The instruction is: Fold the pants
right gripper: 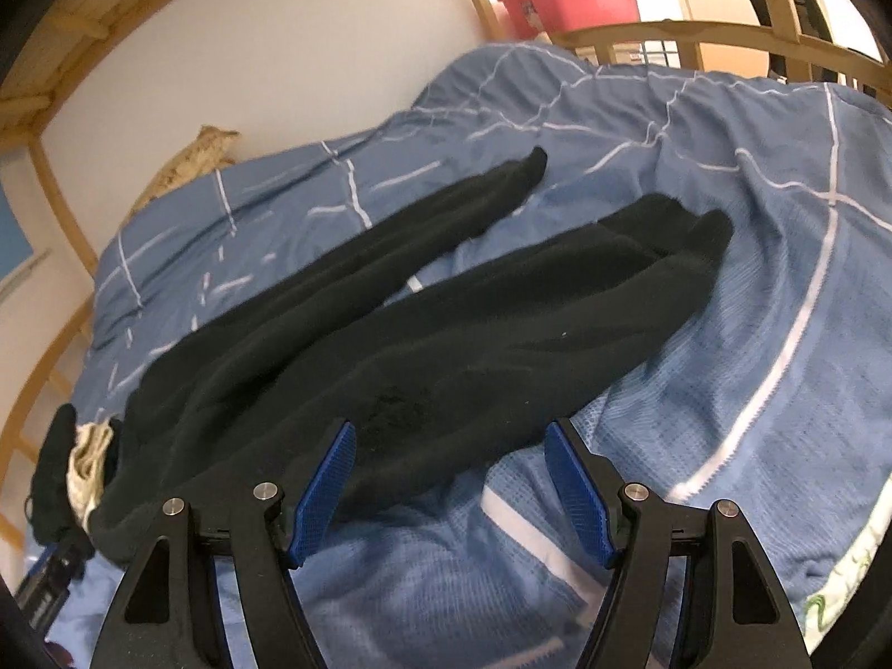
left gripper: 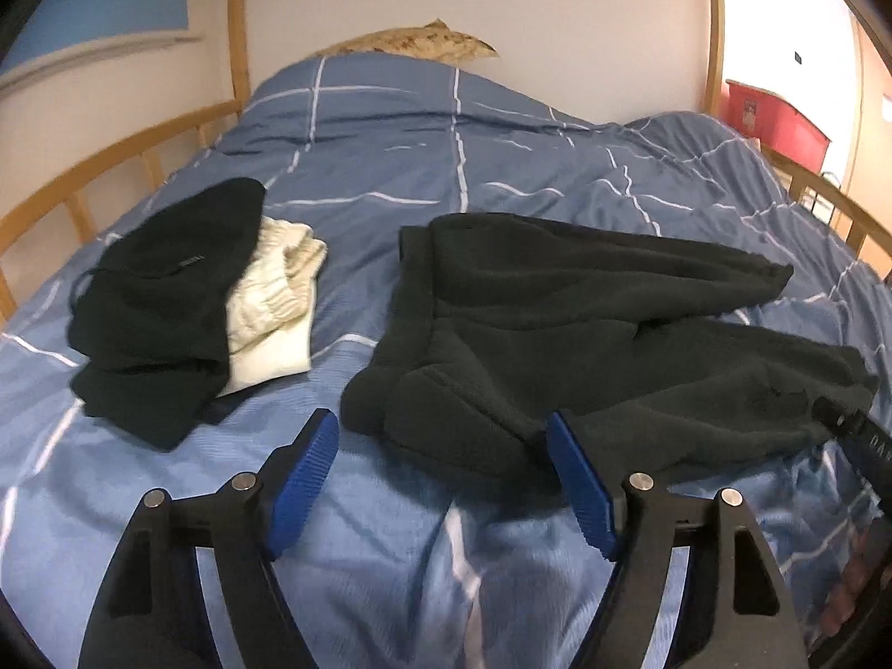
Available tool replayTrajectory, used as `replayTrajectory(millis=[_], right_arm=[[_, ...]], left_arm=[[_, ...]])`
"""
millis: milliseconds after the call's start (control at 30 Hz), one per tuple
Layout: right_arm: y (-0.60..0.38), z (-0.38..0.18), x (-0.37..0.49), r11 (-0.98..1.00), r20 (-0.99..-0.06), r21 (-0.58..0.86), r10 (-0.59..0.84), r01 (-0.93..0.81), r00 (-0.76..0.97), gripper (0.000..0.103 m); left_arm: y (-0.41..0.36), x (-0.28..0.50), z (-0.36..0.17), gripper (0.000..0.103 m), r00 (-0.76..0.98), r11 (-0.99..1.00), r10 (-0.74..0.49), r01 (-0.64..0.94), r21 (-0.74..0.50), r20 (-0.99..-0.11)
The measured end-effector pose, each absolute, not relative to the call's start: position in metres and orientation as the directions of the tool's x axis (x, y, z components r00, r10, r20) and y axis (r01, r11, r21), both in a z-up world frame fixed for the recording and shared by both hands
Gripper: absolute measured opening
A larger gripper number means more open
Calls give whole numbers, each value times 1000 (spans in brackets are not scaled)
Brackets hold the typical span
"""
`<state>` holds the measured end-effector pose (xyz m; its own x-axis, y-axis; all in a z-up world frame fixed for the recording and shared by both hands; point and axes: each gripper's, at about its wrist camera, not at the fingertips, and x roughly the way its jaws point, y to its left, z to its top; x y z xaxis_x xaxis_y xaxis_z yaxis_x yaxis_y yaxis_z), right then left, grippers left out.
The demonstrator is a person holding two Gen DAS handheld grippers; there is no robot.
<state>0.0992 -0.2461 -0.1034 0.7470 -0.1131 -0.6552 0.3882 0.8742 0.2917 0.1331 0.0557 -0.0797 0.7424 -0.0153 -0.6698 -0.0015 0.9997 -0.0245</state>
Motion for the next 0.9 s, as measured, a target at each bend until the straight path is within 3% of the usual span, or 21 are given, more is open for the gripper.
replayTrajectory(millis=[67,167,233,333,433,467,900], right_arm=[[-243,-106,104,883,-663,271,-118,384,739,70],[-238,-107,108,893,-667,253,-117,371,736,68],[-237,-110,114,899,-679,252,-98,357,728,62],[-240,-116,120,896,-697,260,-84,360,712,49],[-242,-119,123,899,-709,271,-54,343,703,26],[-243,-117,121,901,-707,279,-42,332,706,13],[-243,-37,140,934,-575,268,-43,238,817,9]], left_arm=[[60,140,-84,74,728,998,-40,-4,-63,-684],[64,149,-93,58,697,993,-79,-4,-115,-713],[65,154,-101,57,678,992,-82,-18,-128,-730],[62,155,-110,40,651,991,-83,-27,-133,-755],[57,151,-111,22,647,991,-90,-14,-130,-757],[55,150,-109,21,650,992,-92,-9,-128,-754],[47,177,-45,20,671,992,-58,-45,-119,-739]])
